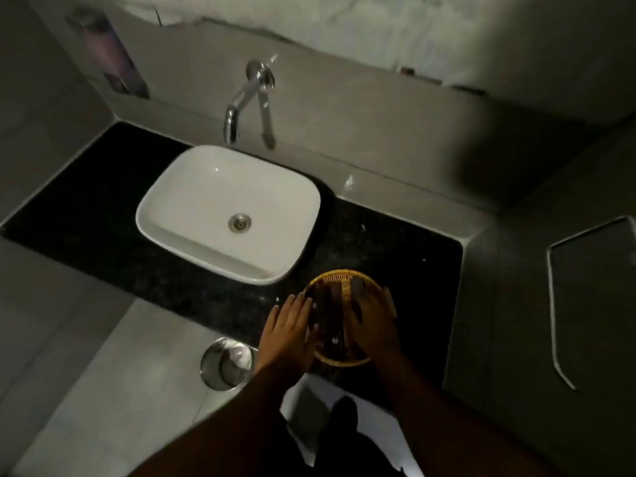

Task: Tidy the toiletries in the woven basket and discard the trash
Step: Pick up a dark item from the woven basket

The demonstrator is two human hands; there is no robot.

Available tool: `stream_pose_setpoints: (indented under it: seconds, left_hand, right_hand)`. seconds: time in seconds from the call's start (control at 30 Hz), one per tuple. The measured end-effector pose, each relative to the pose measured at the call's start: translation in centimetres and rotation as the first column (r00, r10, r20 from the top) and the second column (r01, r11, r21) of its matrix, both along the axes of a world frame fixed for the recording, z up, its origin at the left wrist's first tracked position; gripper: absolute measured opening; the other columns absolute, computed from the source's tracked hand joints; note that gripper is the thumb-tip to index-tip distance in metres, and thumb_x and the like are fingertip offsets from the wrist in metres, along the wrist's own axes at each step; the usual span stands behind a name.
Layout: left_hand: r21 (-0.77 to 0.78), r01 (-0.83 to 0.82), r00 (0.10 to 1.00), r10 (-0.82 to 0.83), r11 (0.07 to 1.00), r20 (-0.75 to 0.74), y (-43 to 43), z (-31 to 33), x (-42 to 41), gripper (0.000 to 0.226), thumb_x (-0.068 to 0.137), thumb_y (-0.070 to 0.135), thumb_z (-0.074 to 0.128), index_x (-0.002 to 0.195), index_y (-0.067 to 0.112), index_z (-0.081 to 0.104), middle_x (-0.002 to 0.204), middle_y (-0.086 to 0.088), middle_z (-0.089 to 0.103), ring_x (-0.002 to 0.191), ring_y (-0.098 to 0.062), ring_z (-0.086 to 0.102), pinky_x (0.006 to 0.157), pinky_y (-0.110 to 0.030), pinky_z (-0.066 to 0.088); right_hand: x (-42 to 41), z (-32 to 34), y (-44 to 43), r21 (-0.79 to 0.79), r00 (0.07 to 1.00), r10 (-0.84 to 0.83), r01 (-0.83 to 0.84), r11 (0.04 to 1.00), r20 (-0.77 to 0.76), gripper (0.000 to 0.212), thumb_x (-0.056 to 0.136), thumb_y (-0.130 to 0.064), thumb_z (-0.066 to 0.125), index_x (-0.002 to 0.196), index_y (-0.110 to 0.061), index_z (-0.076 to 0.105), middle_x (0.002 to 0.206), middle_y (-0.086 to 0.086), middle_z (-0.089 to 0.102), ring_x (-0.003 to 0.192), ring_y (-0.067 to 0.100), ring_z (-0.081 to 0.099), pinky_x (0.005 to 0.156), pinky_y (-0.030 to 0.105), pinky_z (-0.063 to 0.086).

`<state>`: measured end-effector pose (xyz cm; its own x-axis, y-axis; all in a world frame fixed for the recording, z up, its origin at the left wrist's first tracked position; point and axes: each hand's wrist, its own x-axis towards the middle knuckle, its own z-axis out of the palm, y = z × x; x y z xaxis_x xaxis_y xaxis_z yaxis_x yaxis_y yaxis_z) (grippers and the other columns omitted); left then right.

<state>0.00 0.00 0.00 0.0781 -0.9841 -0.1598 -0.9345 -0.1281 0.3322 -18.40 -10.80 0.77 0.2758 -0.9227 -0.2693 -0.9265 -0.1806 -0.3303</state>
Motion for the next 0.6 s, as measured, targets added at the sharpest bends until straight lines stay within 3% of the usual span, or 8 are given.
stream_pose_setpoints:
  seconds: [0.1, 0.2, 0.3, 0.47, 0.6]
  left_hand:
    - [0.038, -0.053, 0.998, 0.053, 0.998, -0.015, 1.3, -2.1, -0.5, 0.068, 0.108, 0.049, 0.045, 0.168, 0.021, 0.035, 0.177, -0.004, 0.035, 0.166, -0.027, 0.03, 0.135, -0.051, 0.024]
    - [0.043, -0.044, 0.999, 0.044, 0.998, 0.0, 2.2, -3.3, -1.1, 0.067, 0.108, 0.051, 0.043, 0.168, 0.023, 0.032, 0.178, -0.003, 0.034, 0.166, -0.024, 0.027, 0.135, -0.051, 0.023]
    - [0.028, -0.04, 0.999, 0.04, 0.999, 0.005, 2.0, -3.4, -1.4, 0.067, 0.11, 0.051, 0.043, 0.169, 0.024, 0.029, 0.179, -0.003, 0.029, 0.168, -0.023, 0.023, 0.137, -0.051, 0.019]
    - [0.002, -0.06, 0.998, 0.06, 0.998, -0.03, 0.5, -2.0, -1.9, 0.066, 0.112, 0.046, 0.045, 0.17, 0.02, 0.031, 0.18, -0.005, 0.028, 0.169, -0.024, 0.019, 0.138, -0.049, 0.013]
    - [-0.015, -0.091, 0.994, 0.09, 0.996, -0.061, -0.9, -0.5, -2.1, 0.062, 0.112, 0.042, 0.047, 0.168, 0.016, 0.038, 0.176, -0.008, 0.038, 0.166, -0.028, 0.029, 0.138, -0.048, 0.017]
  right_hand:
    - [-0.2, -1.5, 0.7, 0.043, 0.988, -0.123, 0.12, 0.992, 0.09, 0.053, 0.106, -0.046, 0.038, 0.156, -0.029, 0.039, 0.165, -0.001, 0.036, 0.157, 0.025, 0.016, 0.13, 0.042, 0.009]
    - [0.3, -2.4, 1.2, 0.138, 0.959, -0.264, 0.248, 0.959, 0.105, 0.057, 0.105, -0.045, 0.047, 0.156, -0.019, 0.04, 0.166, 0.007, 0.032, 0.155, 0.027, 0.022, 0.129, 0.042, 0.018]
    - [0.8, -2.6, 0.7, 0.162, 0.889, -0.416, 0.39, 0.907, 0.192, 0.062, 0.097, -0.039, 0.063, 0.153, -0.023, 0.043, 0.164, 0.005, 0.032, 0.152, 0.026, 0.029, 0.126, 0.04, 0.025]
    - [1.1, -2.7, 0.1, 0.28, 0.836, -0.486, 0.417, 0.865, 0.255, 0.063, 0.09, -0.031, 0.073, 0.148, -0.02, 0.051, 0.157, 0.005, 0.046, 0.145, 0.03, 0.043, 0.123, 0.046, 0.034]
    - [0.6, -1.9, -0.1, 0.312, 0.834, -0.489, 0.407, 0.858, 0.257, 0.05, 0.088, -0.026, 0.075, 0.136, -0.019, 0.062, 0.145, 0.006, 0.059, 0.134, 0.031, 0.056, 0.112, 0.042, 0.044]
